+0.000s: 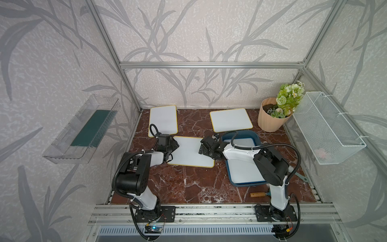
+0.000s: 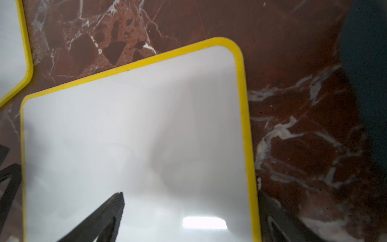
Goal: Put the whiteboard into the storage box
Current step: Adjust the storage box at the center of the board.
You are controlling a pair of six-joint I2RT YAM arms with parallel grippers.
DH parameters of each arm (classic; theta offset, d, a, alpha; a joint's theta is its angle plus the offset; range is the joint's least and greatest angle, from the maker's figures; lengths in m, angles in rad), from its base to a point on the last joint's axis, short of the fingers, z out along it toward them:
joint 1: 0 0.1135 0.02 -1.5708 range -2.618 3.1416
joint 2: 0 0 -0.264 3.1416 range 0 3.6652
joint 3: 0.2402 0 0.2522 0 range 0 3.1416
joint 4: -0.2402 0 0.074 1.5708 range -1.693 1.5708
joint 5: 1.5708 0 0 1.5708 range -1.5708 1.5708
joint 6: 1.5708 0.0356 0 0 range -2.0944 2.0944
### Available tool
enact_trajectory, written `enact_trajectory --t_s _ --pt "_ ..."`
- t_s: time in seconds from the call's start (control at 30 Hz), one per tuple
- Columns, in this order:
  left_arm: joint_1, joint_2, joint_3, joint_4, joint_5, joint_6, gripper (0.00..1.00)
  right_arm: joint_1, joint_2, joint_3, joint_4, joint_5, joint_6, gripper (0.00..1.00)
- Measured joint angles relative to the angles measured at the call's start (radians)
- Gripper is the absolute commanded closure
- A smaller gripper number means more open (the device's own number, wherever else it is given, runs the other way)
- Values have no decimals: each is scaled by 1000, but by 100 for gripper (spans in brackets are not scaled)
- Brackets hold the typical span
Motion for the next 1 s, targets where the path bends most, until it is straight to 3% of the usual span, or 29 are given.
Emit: enact_trajectory --t_s 0.33,0.77,1.0 --pt "3 0 -11 32 -6 0 34 -41 -98 -146 143 -154 132 1" --pt "11 6 -24 74 -11 0 34 -41 -165 -363 490 -138 130 6" --pt "11 6 -34 95 -11 -1 34 -40 -175 -371 481 -126 250 11"
